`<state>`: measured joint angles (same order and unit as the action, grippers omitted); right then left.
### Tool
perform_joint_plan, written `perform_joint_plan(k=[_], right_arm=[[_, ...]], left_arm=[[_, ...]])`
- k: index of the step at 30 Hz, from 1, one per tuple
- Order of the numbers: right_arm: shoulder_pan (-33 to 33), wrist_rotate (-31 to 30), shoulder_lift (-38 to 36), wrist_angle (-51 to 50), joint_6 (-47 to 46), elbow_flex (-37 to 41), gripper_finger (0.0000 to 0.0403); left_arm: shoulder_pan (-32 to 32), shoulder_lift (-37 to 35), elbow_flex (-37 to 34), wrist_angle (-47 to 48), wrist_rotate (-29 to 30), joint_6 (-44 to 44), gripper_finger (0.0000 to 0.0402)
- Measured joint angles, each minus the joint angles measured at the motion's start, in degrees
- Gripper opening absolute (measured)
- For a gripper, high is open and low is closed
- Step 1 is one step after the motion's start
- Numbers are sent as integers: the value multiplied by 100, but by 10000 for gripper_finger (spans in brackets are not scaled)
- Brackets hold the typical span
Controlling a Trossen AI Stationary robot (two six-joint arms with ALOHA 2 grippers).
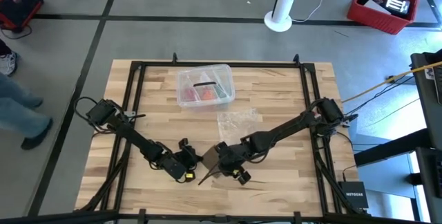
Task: Roll bandage
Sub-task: Roll the brown bandage
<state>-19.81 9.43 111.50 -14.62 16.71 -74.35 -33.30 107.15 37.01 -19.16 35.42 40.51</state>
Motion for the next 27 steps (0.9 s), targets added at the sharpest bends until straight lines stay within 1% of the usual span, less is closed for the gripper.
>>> perform_joint_plan(k=[2,6,10,12,15,16,18,19,21,23,25,27], right_arm=[[46,26,93,191,-4,-4,202],[80,-6,377,143,2,61,202],[70,18,372,279,-33,50,202],[63,19,251,16,-165,50,202],[-26,272,-168,-957,-836,46,202],[-91,319,-285,-1329,-923,52,202],[-265,137,-432,-1731,-970,162,202],[-354,-52,-469,-1691,-954,262,202],[-494,-183,-514,-1134,-839,575,202],[-580,-350,-514,-67,-688,1020,202],[-596,-682,-422,970,-557,1416,202],[-595,-859,-356,1544,-440,1643,202]], left_arm=[[-2,2,0,-2,-3,0,15],[-2,2,0,-4,-4,-44,15],[-2,2,0,-3,-9,-98,15],[-2,2,0,-4,-7,-148,15],[-2,2,0,-4,-10,-68,15],[-2,2,0,-5,-10,-37,15],[-2,2,0,-7,-11,-38,15],[-2,2,0,-7,-11,-42,15],[11,2,0,-7,-9,-37,15],[13,2,0,-28,14,-43,15],[13,2,0,-31,28,-42,15],[13,4,0,-39,37,-50,15]])
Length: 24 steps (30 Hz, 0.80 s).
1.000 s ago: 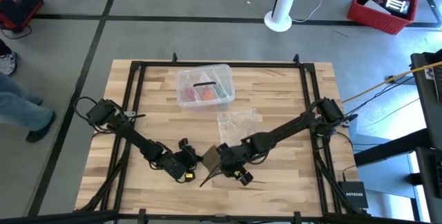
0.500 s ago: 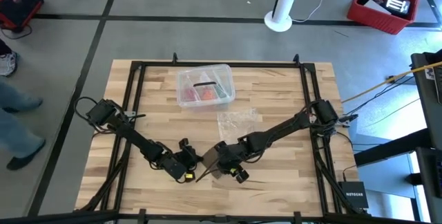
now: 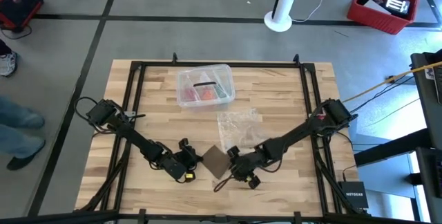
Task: Roll bandage
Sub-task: Roll the brown bandage
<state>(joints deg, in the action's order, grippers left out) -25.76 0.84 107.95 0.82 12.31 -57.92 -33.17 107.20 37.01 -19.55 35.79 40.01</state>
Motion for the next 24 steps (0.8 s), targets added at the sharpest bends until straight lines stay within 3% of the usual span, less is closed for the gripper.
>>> perform_joint_plan(k=[4,24], right_arm=[[119,-70,6,522,142,148,202],[451,74,174,1067,258,72,202]], left_arm=[[-9,0,0,4,13,13,15],[-39,4,2,-4,66,-37,15]])
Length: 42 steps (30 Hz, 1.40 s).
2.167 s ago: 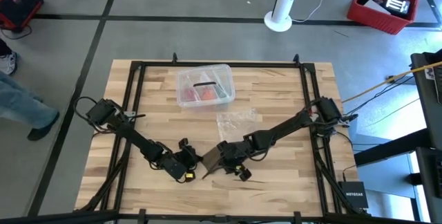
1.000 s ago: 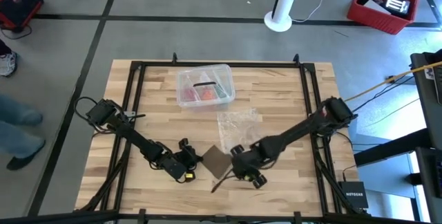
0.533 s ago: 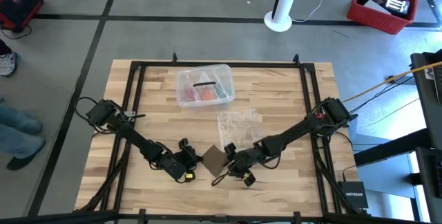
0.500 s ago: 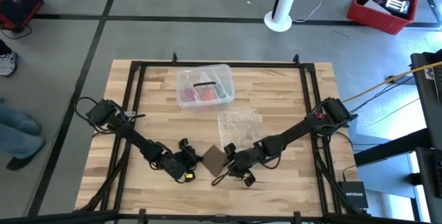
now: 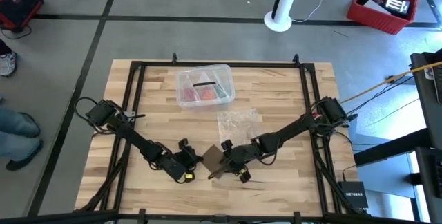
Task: Roll bandage
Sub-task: Roll the brown bandage
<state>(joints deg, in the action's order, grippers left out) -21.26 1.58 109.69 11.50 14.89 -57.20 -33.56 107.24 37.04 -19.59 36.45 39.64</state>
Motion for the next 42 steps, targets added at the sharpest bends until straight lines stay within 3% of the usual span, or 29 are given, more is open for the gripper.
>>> perform_joint_plan(k=[6,14,20,29,42], right_arm=[[81,4,280,567,33,-1,202],[113,78,174,478,-262,-190,202],[142,283,75,-154,-398,-275,202],[103,422,-746,-1398,-249,-326,202],[69,651,-105,-804,-91,-313,202]], left_arm=[[0,2,0,-14,-4,-68,15],[0,2,-2,-36,-6,-111,15],[-35,-190,-2,61,-16,-258,15],[-19,-939,-17,108,-19,-693,15],[421,-153,-7,-1100,-14,-740,15]])
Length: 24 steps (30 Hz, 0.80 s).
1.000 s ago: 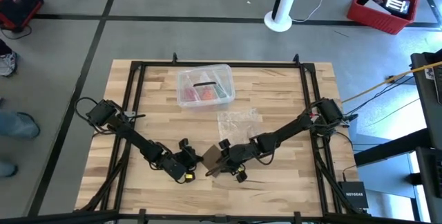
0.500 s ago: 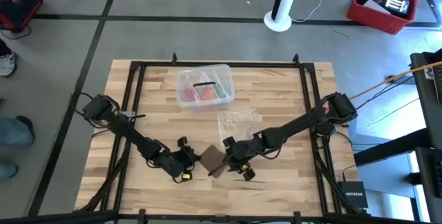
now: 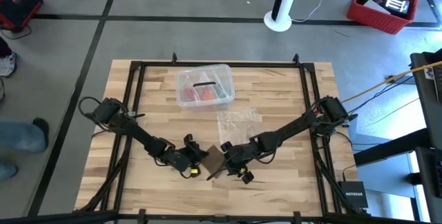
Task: Roll bandage
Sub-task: Roll the brown bandage
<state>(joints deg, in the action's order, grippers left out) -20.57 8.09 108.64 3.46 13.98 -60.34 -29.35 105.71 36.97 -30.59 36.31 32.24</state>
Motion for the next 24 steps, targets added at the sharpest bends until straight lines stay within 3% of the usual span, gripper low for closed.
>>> perform_joint_plan(k=[18,24], right_arm=[[364,-119,322,592,111,-9,202],[541,-163,424,663,103,-4,202]], left_arm=[[90,271,24,347,18,383,15],[95,-54,22,574,-43,-43,15]])
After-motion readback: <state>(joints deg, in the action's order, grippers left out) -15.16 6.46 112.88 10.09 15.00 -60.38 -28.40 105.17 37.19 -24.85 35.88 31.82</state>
